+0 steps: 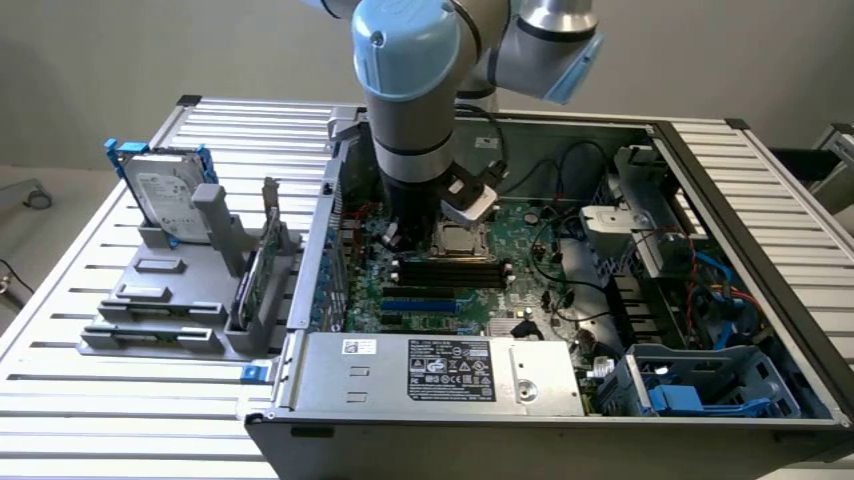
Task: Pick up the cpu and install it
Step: 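Install the first cpu locking lever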
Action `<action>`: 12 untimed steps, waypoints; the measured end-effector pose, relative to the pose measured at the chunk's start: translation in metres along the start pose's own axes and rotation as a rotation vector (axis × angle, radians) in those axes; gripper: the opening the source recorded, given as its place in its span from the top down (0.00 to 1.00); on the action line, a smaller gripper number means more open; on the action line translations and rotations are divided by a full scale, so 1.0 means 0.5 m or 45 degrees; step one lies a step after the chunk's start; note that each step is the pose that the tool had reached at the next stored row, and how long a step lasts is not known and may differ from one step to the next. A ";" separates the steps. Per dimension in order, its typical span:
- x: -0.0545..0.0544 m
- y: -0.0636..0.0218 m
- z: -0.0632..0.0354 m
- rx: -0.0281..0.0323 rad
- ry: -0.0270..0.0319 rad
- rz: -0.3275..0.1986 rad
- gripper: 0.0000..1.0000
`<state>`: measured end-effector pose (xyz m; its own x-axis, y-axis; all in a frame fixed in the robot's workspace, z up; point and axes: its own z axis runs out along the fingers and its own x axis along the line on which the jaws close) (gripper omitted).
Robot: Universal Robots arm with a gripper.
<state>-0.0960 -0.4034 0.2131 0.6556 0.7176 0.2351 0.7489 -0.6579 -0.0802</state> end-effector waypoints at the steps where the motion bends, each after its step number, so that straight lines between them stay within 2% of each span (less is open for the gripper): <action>1: 0.004 -0.002 -0.008 0.0000 0.0001 0.000 0.89; 4: 0.017 -0.012 -0.027 0.0001 0.0005 0.000 0.89; 7: 0.034 -0.025 -0.038 0.0022 -0.0017 -0.003 0.89; 12: 0.050 -0.037 -0.057 0.0115 -0.0131 -0.036 0.89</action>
<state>-0.0962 -0.3797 0.2483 0.6350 0.7383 0.2274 0.7680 -0.6351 -0.0823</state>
